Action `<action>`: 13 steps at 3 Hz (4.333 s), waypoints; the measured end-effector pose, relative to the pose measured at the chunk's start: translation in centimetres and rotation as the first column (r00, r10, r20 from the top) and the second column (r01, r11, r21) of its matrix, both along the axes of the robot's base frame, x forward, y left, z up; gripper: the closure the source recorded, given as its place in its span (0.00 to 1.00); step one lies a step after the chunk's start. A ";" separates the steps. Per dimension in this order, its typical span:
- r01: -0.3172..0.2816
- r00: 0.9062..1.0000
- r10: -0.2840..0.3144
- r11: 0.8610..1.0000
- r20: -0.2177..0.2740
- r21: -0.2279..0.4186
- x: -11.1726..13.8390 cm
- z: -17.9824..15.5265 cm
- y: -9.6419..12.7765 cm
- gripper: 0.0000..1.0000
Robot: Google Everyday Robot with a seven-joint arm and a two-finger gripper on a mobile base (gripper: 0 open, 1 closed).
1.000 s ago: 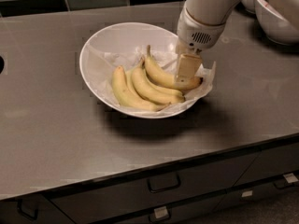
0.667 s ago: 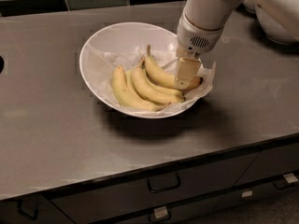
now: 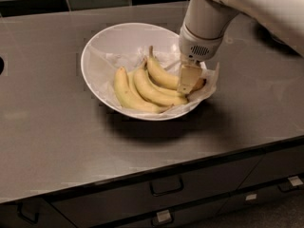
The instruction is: Pick banana from white bowl
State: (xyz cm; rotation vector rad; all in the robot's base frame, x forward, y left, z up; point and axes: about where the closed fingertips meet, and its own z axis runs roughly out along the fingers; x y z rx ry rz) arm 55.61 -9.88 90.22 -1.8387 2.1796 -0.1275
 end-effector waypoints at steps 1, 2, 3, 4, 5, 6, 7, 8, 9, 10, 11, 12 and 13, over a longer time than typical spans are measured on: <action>0.007 1.000 -0.007 1.000 0.011 -0.013 0.0 -0.2 -0.1 0.39; 0.014 1.000 -0.014 0.999 0.022 -0.028 -0.1 -0.4 -0.3 0.40; 0.017 0.999 -0.016 0.999 0.034 -0.045 -0.1 -0.5 -0.3 0.41; 0.019 0.999 -0.016 0.998 0.044 -0.064 -0.2 -0.8 0.0 0.41; 0.014 0.996 -0.006 0.995 0.084 -0.095 -0.9 -0.8 0.7 0.44; 0.014 0.996 -0.005 0.995 0.089 -0.097 -1.0 -0.6 0.8 0.44; 0.015 0.993 -0.003 0.995 0.115 -0.101 -1.3 0.3 0.9 0.43; 0.030 0.989 -0.018 0.996 0.147 -0.084 -2.2 1.4 1.1 0.44; 0.027 0.989 -0.015 0.996 0.144 -0.083 -2.3 1.2 1.3 0.45; 0.027 0.990 -0.015 0.996 0.142 -0.083 -2.4 1.1 1.4 0.50; 0.027 0.990 -0.015 0.996 0.139 -0.083 -2.4 0.9 1.4 0.52; 0.028 0.991 -0.017 0.996 0.133 -0.084 -2.5 0.5 1.4 0.51; 0.034 0.993 -0.025 0.996 0.112 -0.083 -2.0 -0.8 1.0 0.51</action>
Offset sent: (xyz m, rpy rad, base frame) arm -0.0005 -0.0064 -0.0075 -0.0459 -0.0314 -0.0224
